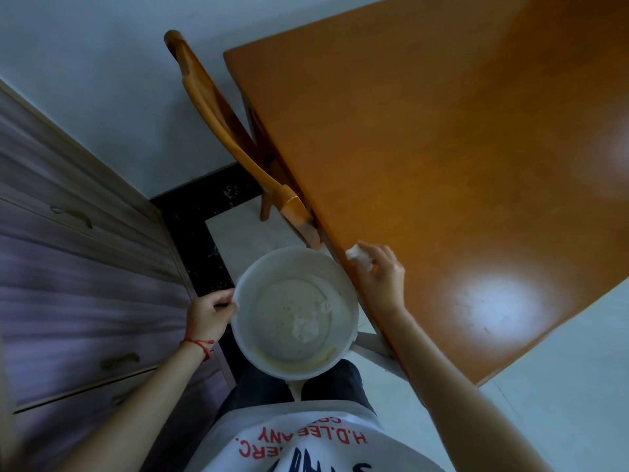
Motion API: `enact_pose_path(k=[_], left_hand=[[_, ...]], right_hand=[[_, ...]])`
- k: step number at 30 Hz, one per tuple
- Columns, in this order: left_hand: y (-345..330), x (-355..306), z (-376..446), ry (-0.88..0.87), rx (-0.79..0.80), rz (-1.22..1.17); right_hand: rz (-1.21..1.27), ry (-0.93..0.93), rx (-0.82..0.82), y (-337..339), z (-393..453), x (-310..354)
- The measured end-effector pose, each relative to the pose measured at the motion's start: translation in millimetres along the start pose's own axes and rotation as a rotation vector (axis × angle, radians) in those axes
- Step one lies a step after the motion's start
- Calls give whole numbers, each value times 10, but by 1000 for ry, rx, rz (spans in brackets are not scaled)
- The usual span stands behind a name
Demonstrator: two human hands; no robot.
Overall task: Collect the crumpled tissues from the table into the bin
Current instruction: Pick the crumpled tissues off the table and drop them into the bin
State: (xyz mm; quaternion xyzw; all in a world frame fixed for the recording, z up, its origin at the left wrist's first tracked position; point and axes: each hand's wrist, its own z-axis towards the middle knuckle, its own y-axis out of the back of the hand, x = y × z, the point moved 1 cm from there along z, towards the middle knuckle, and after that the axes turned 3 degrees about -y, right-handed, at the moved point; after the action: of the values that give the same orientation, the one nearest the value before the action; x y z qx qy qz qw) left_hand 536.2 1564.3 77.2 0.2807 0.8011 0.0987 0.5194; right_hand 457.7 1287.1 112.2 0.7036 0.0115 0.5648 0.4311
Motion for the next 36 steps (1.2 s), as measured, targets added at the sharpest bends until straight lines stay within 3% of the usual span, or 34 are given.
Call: enact_pose_path(k=[4, 8, 13, 17, 24, 30, 36], left_hand=[[4, 33, -44, 25, -9, -15], [26, 46, -104, 43, -26, -26], [94, 80, -180, 34, -61, -15], [180, 157, -228, 51, -89, -58], [343, 312, -318, 74, -147, -70], [458, 436, -414, 102, -186, -140], [395, 526, -690, 146, -275, -237]], right_hand=[[61, 78, 205, -263, -451, 166], [-48, 101, 390, -460, -673, 158], [-162, 122, 268, -368, -668, 72], [-189, -15, 174, -240, -602, 19], [-164, -200, 440, -364, -650, -7], [-4, -266, 418, -462, -706, 74], [24, -179, 492, -385, -730, 44]])
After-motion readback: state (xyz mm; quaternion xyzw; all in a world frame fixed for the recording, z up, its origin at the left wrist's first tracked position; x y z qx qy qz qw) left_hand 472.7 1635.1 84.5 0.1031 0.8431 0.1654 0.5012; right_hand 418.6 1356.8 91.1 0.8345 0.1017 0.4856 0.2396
